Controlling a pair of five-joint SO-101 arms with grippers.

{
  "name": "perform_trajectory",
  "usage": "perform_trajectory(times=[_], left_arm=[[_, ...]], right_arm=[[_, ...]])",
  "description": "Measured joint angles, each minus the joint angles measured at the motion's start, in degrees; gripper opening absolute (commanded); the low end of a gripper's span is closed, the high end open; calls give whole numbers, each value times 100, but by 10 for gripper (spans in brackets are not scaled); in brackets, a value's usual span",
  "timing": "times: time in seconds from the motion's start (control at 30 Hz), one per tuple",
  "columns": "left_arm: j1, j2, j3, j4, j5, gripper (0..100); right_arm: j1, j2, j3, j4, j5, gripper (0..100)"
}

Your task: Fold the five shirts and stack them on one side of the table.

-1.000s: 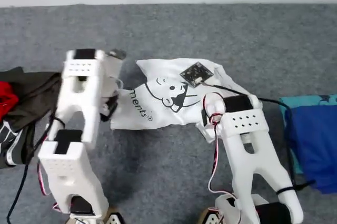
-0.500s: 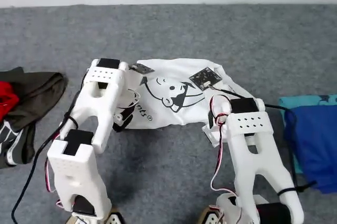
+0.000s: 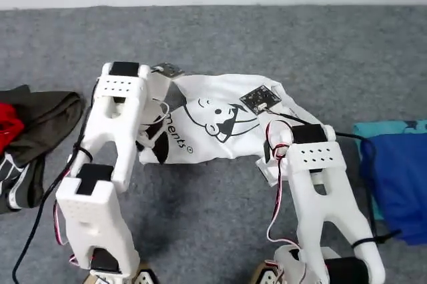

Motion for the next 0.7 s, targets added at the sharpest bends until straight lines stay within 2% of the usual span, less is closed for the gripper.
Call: perform_trajectory(times=[0.17, 0.37, 0.7], left_arm=[[-360, 756, 0, -325, 0, 203], [-299, 1240, -62, -492, 9, 17], [114, 1160, -53, -484, 18, 13]], right_arm=[[0, 0, 0, 0, 0, 390], [0, 0, 0, 0, 0, 390], [0, 0, 0, 0, 0, 390]])
